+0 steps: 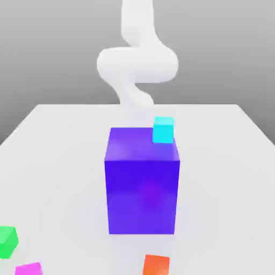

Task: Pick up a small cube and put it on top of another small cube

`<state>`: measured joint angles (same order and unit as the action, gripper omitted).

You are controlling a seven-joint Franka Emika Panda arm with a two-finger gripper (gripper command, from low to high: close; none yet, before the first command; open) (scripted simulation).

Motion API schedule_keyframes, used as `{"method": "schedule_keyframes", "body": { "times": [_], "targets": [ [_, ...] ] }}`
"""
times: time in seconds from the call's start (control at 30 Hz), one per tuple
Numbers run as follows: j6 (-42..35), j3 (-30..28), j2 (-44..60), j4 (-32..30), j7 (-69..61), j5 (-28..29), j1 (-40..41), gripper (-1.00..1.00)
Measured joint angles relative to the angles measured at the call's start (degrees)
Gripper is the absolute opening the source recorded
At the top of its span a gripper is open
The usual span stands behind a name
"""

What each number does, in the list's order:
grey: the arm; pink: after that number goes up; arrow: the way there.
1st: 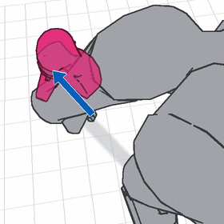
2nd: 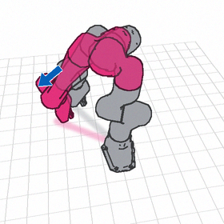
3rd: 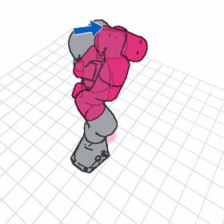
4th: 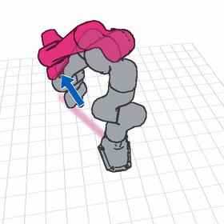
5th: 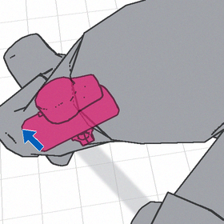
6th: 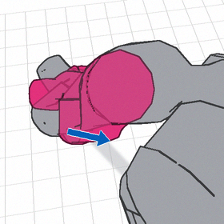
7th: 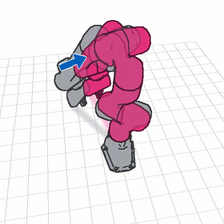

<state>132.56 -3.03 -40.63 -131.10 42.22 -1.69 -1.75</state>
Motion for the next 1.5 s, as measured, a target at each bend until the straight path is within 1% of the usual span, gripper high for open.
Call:
{"method": "schedule_keyframes", "body": {
  "times": [0.3, 0.57, 0.73, 0.87, 1.0, 1.13, 1.27, 1.3, 1.5],
  "targets": [
    [2.8, -10.1, 19.0, 2.5, -14.5, -8.0, -4.8, 0.0],
    [5.1, -15.5, 35.7, 4.7, -27.8, -16.0, -5.2, 0.0],
    [6.9, -16.2, 45.8, 5.9, -35.1, -19.4, -3.0, 0.0],
    [8.8, -16.5, 53.3, 6.8, -39.6, -20.2, -1.4, 0.0],
    [11.1, -17.1, 60.2, 7.6, -43.1, -19.4, 0.4, 0.0],
    [13.8, -18.2, 66.4, 8.2, -45.6, -17.1, 1.7, 0.0],
    [19.5, -14.9, 74.7, 10.2, -48.6, -20.0, 4.8, 0.0],
    [20.4, -14.3, 75.9, 10.5, -49.0, -20.5, 5.3, -1.0],
    [20.7, -14.0, 76.5, 10.6, -49.3, -20.9, 5.6, -1.0]
  ]
}}
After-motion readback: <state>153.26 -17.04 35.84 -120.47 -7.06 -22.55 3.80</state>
